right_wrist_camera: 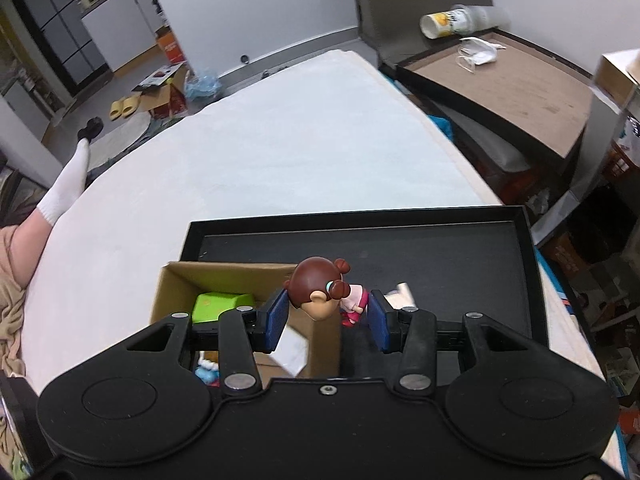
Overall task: Organize rigid objects
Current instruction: 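Carry the brown-haired doll into the box and release with the right tool, then grasp the lavender charger with the right tool, then carry the lavender charger into the box and release with the right tool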
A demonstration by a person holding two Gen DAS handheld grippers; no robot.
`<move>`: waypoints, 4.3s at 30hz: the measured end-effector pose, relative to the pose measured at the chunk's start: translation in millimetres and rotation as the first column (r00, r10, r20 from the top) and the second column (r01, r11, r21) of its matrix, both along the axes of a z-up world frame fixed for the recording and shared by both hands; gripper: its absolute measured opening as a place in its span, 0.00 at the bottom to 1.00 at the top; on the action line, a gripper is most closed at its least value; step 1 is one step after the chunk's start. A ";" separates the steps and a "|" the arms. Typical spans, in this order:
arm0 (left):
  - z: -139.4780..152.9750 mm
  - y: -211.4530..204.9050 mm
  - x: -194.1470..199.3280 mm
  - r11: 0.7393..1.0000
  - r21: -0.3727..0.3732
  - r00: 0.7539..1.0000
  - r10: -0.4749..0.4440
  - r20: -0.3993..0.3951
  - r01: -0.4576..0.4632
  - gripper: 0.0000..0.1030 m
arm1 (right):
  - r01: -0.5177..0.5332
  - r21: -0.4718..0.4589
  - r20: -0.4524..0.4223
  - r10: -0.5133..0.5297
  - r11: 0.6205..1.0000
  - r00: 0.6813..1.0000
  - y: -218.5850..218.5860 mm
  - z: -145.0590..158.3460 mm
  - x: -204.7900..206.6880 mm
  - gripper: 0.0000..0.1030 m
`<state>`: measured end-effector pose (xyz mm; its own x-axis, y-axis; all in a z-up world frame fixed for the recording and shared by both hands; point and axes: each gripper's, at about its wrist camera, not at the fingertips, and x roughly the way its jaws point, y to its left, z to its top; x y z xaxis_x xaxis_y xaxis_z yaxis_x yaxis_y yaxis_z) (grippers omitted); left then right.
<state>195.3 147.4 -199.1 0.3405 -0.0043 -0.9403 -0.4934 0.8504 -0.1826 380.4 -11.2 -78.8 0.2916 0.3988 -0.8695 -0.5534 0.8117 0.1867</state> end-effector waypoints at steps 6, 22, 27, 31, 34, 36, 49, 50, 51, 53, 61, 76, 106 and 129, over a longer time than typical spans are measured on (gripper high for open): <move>-0.3 2.8 -1.1 1.000 -0.010 1.000 0.000 0.005 0.000 0.17 | -0.036 -0.007 -0.004 0.036 0.999 0.999 17.3 0.5 -12.8 0.41; 1.3 10.4 -3.3 0.999 -0.029 1.000 0.019 0.013 -0.018 0.17 | -0.114 -0.056 -0.047 0.111 0.992 0.993 52.1 -23.0 -29.8 0.41; 2.4 11.0 -3.6 0.999 -0.029 1.000 0.019 0.014 -0.018 0.18 | -0.109 -0.078 -0.041 0.106 0.991 0.993 55.8 -30.1 -32.0 0.48; 3.5 10.1 -4.6 1.000 -0.025 1.000 0.019 0.016 -0.019 0.18 | -0.094 -0.059 -0.043 0.091 0.994 0.995 48.8 -28.2 -30.2 0.48; 3.4 10.3 -5.1 0.999 -0.027 1.000 0.021 0.017 -0.020 0.18 | -0.084 -0.048 -0.039 0.082 0.995 0.996 40.2 -25.2 -28.9 0.48; 3.2 10.8 -5.7 0.999 -0.028 1.000 0.021 0.018 -0.021 0.18 | -0.077 -0.045 -0.037 0.076 0.996 0.996 35.7 -24.1 -27.4 0.48; 7.4 7.4 -0.2 1.000 -0.008 1.000 0.026 0.000 -0.026 0.18 | 0.014 -0.031 -0.045 -0.016 0.999 0.999 -5.9 -30.6 -1.2 0.54; 7.6 7.4 0.6 1.000 -0.010 1.000 0.027 -0.002 -0.027 0.18 | 0.018 -0.032 -0.048 -0.020 0.999 0.999 -8.3 -32.7 1.1 0.55; 7.9 7.2 1.3 1.000 -0.011 1.000 0.028 -0.004 -0.028 0.18 | 0.022 -0.033 -0.049 -0.024 0.999 0.998 -10.6 -34.8 2.7 0.58; 9.6 7.4 2.8 0.999 -0.014 0.999 0.033 -0.003 -0.033 0.18 | 0.026 -0.034 -0.052 -0.028 0.999 0.998 -14.5 -39.0 5.9 0.61; 25.3 11.4 3.7 0.999 0.000 0.999 0.034 0.030 -0.034 0.18 | 0.038 -0.051 -0.083 -0.042 0.998 0.996 -21.0 -62.7 23.2 0.62; 29.6 6.6 5.7 1.000 0.000 0.999 0.031 0.017 -0.031 0.14 | 0.025 -0.088 -0.131 -0.036 0.996 0.991 -18.6 -105.1 40.5 0.63; 27.8 2.4 4.1 1.000 -0.001 1.000 0.015 0.023 -0.015 0.14 | 0.054 -0.109 -0.080 -0.062 0.993 0.995 -39.5 -69.1 29.7 0.42; 28.0 1.5 1.4 1.000 0.000 0.999 0.002 0.033 -0.002 0.14 | 0.038 -0.038 0.013 -0.038 0.999 0.999 -32.8 4.8 5.2 0.42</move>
